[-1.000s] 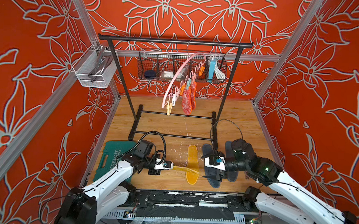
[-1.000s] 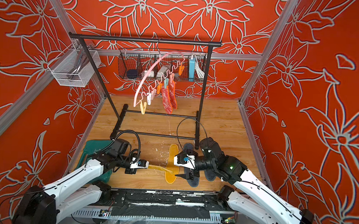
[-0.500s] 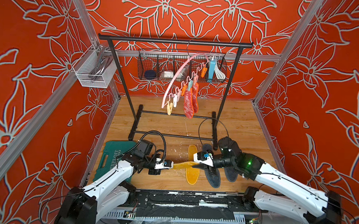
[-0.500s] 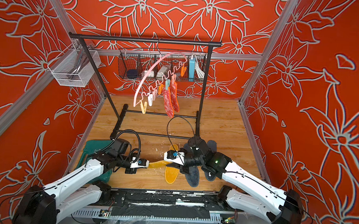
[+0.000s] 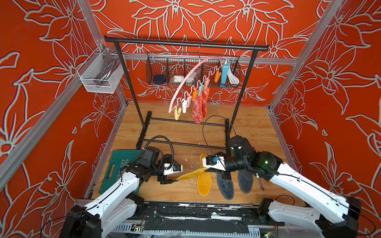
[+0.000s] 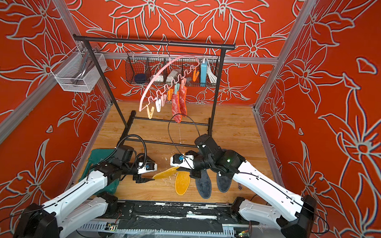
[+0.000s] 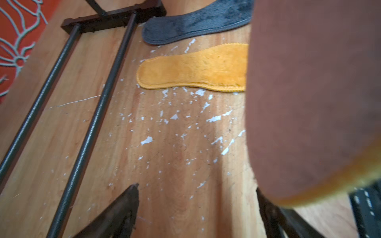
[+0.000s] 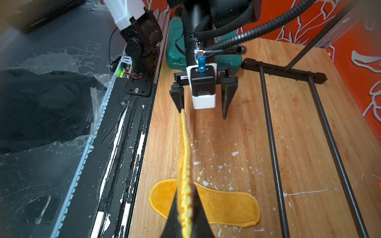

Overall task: Take the shoe insoles off the hanger
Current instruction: Place the insole at the center of the board.

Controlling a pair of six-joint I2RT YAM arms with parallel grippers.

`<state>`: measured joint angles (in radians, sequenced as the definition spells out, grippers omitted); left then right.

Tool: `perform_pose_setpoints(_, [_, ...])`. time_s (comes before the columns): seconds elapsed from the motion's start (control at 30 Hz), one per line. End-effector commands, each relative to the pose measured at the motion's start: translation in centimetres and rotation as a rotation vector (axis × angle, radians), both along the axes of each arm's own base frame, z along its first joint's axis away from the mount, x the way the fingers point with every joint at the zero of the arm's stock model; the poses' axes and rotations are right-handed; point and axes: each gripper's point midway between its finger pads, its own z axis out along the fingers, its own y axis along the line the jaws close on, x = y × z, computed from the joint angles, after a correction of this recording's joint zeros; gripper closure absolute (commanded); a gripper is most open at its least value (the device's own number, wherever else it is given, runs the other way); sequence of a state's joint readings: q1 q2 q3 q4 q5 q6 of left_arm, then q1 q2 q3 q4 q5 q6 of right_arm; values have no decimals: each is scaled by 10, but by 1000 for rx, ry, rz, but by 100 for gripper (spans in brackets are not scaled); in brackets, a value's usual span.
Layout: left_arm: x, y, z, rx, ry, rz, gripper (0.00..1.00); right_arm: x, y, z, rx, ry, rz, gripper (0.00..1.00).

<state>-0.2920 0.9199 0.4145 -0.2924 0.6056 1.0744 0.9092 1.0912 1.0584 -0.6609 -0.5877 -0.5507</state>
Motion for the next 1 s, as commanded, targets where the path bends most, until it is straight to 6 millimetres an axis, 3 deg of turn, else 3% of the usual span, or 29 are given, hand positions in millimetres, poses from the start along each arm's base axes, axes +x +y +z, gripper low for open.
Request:
perform_pose_setpoints(0.0, [12, 8, 4, -56, -2, 75, 13, -17, -15, -13, -106, 65, 74, 100])
perform_pose_setpoints(0.17, [40, 28, 23, -153, 44, 234, 11, -39, -15, -11, -145, 212, 178, 100])
perform_pose_setpoints(0.33, [71, 55, 37, -238, 56, 431, 10, -31, 0, -17, -164, 260, 181, 100])
perform_pose_setpoints(0.5, [110, 100, 54, -282, 55, 801, 2, 10, 19, -47, -233, 185, 67, 100])
perform_pose_setpoints(0.6, [117, 113, 52, -311, 122, 899, 2, 30, 30, -62, -270, 155, 31, 100])
perform_pose_setpoints(0.73, [123, 129, 52, -332, 87, 1007, 2, 55, 45, -77, -301, 107, -16, 100])
perform_pose_setpoints(0.97, [129, 145, 45, -316, 56, 1091, 2, 111, 53, -110, -427, -105, -138, 100])
